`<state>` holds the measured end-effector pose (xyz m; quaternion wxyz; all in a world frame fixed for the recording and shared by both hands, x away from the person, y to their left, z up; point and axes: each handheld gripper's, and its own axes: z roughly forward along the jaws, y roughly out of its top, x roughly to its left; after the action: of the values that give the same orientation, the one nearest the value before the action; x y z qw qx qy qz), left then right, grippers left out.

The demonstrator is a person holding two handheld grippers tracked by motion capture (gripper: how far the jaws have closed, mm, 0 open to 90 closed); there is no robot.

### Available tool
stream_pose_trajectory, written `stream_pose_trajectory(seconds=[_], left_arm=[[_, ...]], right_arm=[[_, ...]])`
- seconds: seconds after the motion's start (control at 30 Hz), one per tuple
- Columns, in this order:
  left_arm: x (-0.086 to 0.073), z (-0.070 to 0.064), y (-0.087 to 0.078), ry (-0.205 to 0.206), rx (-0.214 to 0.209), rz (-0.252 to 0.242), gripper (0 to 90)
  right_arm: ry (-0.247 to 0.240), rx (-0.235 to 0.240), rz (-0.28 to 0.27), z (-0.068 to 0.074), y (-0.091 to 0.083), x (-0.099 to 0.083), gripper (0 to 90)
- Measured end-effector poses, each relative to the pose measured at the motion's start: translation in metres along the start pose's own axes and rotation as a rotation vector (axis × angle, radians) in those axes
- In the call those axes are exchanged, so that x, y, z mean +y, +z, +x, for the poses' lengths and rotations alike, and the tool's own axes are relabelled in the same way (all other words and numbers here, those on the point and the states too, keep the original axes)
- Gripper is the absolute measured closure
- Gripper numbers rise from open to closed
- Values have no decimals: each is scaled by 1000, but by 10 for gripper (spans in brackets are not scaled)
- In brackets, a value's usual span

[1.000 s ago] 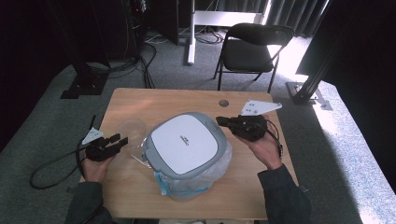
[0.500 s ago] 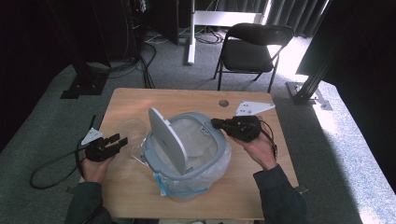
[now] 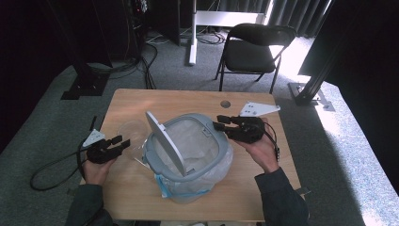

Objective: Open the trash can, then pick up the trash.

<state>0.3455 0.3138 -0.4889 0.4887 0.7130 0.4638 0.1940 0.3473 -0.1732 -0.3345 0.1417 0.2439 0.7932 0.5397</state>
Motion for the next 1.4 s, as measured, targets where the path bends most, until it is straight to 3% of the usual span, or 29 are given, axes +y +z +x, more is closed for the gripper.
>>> stream_pose_trajectory(seconds=[0.2, 0.3, 0.4, 0.6, 0.73, 0.9, 1.07, 1.27, 1.4], left_arm=[[-1, -4, 2, 8, -11, 17, 507], [-1, -8, 6, 24, -22, 32, 516], [-1, -13, 10, 45, -33, 47, 538], [0, -22, 14, 101, -52, 63, 685], [-3, -26, 20, 135, -64, 103, 787], [-5, -26, 25, 162, -52, 132, 842], [-6, -18, 25, 138, -69, 125, 856], [-7, -13, 26, 138, -48, 123, 860], [-13, -12, 34, 169, -23, 200, 852]], right_arm=[[18, -55, -34, -3, -6, -6, 582], [44, -133, -66, -12, -19, -16, 578], [53, -148, -67, -15, -23, -20, 575], [80, -172, -56, -22, -27, -34, 573], [102, -176, -53, -26, -28, -41, 568], [114, -182, -48, -29, -26, -47, 567], [113, -195, -30, -30, -23, -52, 567], [130, -197, -17, -33, -19, -58, 567], [133, -201, -8, -34, -17, -60, 567]])
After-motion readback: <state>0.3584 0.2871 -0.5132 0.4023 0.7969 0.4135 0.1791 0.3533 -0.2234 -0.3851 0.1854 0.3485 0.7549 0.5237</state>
